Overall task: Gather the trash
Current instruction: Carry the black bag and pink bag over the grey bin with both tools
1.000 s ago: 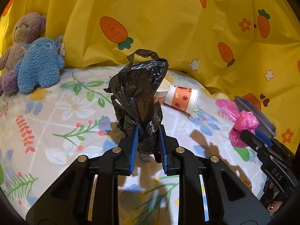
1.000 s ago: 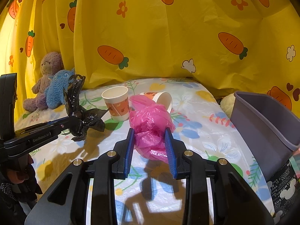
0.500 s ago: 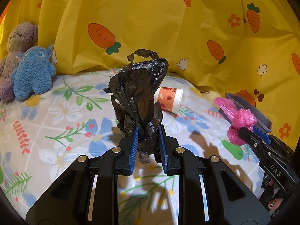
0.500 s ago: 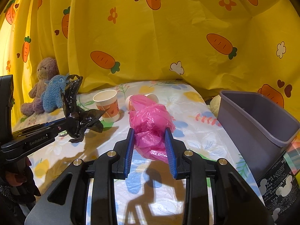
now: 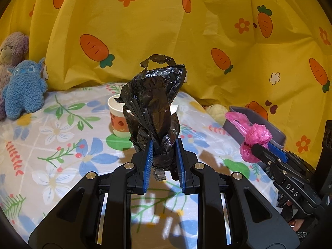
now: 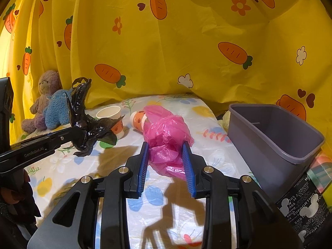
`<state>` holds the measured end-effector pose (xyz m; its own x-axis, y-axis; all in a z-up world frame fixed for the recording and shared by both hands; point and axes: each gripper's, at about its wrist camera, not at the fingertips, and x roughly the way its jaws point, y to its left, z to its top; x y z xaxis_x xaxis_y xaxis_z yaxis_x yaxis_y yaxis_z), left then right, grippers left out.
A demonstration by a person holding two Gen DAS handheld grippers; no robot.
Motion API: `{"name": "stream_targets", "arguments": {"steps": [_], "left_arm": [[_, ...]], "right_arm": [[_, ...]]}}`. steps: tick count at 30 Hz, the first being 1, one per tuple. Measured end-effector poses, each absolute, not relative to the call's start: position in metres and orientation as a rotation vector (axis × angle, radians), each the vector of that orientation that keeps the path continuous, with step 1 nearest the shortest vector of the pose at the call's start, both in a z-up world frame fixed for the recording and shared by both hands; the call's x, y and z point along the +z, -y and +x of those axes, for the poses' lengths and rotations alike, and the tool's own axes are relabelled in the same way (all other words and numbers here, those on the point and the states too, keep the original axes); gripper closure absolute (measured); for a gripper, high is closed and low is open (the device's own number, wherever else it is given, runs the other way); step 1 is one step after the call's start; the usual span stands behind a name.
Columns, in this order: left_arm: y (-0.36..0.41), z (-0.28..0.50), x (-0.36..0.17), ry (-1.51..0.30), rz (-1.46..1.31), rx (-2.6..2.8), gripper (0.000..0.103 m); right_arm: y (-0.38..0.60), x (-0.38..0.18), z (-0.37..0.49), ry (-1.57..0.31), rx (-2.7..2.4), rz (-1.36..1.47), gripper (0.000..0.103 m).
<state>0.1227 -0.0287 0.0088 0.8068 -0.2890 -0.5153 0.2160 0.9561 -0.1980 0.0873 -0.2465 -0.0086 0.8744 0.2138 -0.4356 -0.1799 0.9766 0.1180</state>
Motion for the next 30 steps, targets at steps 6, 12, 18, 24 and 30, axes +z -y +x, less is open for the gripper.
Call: {"name": "stream_targets", "arguments": {"steps": [6, 12, 18, 24, 30], "left_arm": [[0.049, 0.126, 0.018, -0.561, -0.117, -0.312, 0.082], [0.082, 0.131, 0.031, -0.544, -0.075, -0.372, 0.082], [0.124, 0.138, 0.046, -0.518, -0.025, -0.437, 0.082], [0.163, 0.149, 0.053, -0.505, 0.013, -0.494, 0.082], [0.198, 0.161, 0.057, -0.502, 0.039, -0.565, 0.082]], "right_arm": [[0.261, -0.003, 0.086, -0.445, 0.185, 0.079, 0.070], [0.281, 0.004, 0.086, -0.423, 0.143, 0.085, 0.070], [0.308, 0.013, 0.087, -0.394, 0.083, 0.098, 0.070], [0.338, 0.021, 0.089, -0.374, 0.011, 0.118, 0.070], [0.371, 0.024, 0.095, -0.363, -0.076, 0.147, 0.070]]}}
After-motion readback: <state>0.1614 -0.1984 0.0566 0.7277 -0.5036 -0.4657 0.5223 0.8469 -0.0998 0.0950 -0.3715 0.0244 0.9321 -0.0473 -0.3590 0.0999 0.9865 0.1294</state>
